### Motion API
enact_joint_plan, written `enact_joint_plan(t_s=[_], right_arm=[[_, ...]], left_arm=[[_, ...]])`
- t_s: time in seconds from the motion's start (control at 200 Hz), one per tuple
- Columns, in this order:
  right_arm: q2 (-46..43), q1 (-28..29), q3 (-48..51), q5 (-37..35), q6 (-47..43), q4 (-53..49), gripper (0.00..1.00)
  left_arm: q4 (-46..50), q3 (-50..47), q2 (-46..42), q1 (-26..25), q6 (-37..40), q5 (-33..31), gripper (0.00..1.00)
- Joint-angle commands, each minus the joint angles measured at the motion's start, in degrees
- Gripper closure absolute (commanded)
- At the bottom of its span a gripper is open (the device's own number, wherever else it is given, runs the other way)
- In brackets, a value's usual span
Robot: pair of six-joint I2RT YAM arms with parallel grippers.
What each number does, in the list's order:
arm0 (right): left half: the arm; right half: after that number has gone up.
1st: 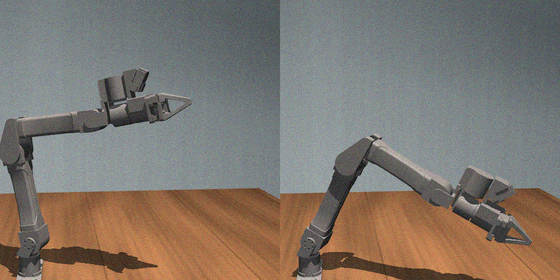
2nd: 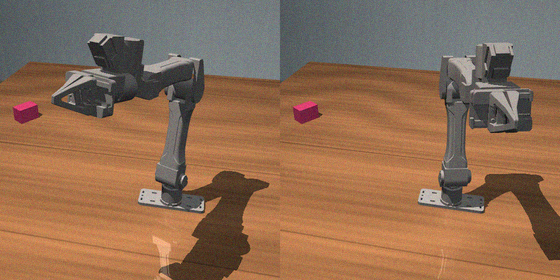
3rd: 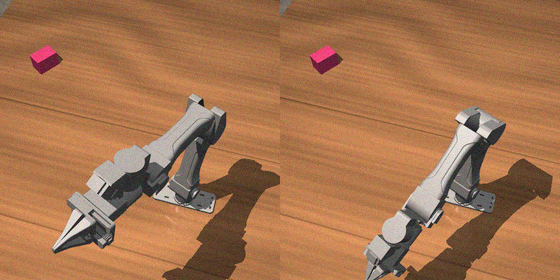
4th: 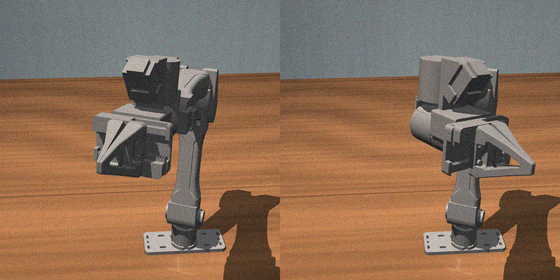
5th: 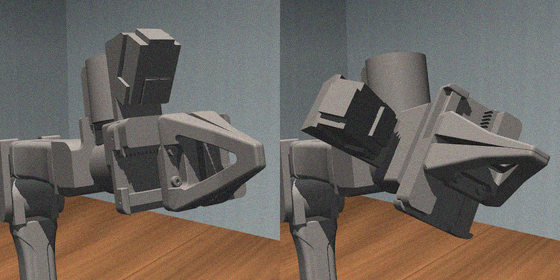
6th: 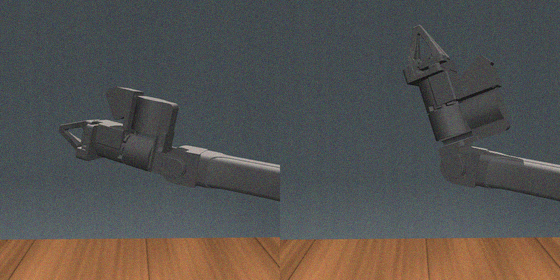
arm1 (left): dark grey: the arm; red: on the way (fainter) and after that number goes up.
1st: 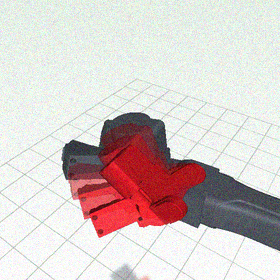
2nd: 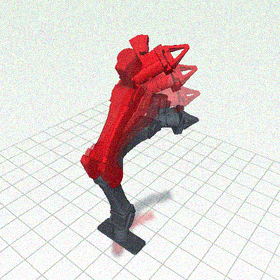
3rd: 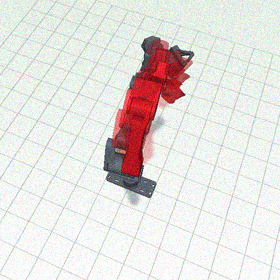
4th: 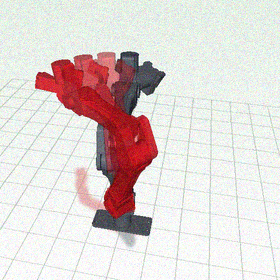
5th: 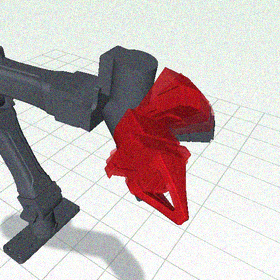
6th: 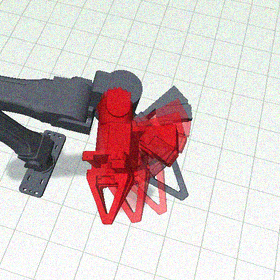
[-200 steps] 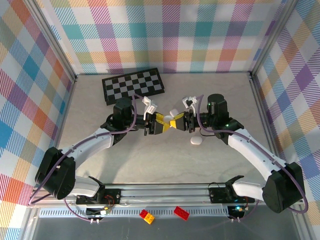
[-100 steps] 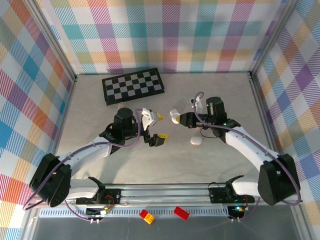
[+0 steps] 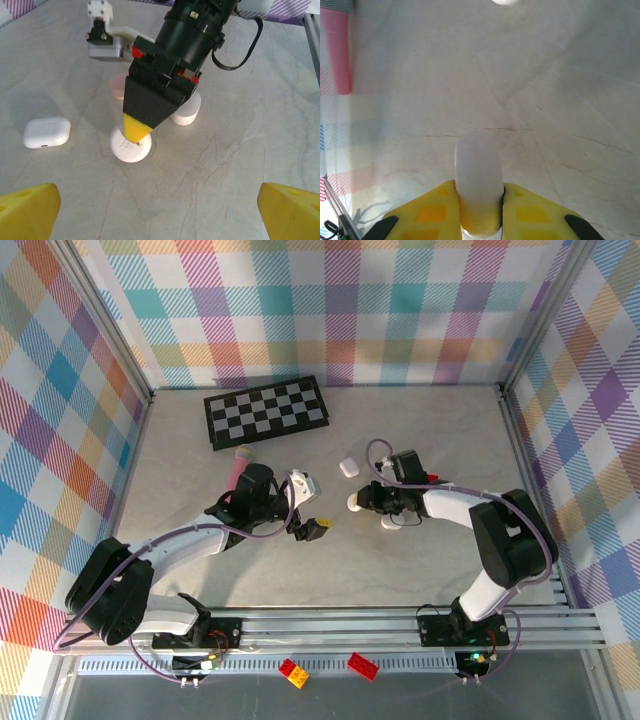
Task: Insert the wireless bluetooth earbuds into the charging case
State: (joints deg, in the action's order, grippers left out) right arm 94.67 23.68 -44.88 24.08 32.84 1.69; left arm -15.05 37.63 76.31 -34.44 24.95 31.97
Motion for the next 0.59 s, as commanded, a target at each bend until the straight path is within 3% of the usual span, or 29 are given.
enact_joint_plan(t_s=[0.0,0.065,0.185,0.325,0.455,0.59], right_arm=[[1.0,0.1,0.8,-1.1,2.1,3.9,0.85],[0.5,0.1,1.0,-2.3,2.1,3.9,0.76],[-3.4,0.0,0.8,-6.4,0.3,0.9,0.51],[-11.0,-0.1,-0.1,-13.8,-4.1,-4.4,0.31],[-18.4,-1.0,-1.1,-20.1,-11.4,-7.5,0.08],[-24.1,-3.7,-0.1,-28.0,-20.4,-6.2,0.01]], left_arm=[[0.3,-0.5,0.4,-0.3,1.6,0.2,0.00],[1.2,-0.3,0.1,-0.2,1.6,-1.0,0.00],[0.3,-0.5,-1.0,1.9,-1.8,-3.6,0.00],[-7.0,-3.7,-4.6,6.3,-11.7,-17.5,0.00],[-9.3,-7.4,-10.1,10.5,-15.8,-30.2,0.00],[-10.8,-11.8,-14.7,15.4,-17.3,-40.1,0.00]])
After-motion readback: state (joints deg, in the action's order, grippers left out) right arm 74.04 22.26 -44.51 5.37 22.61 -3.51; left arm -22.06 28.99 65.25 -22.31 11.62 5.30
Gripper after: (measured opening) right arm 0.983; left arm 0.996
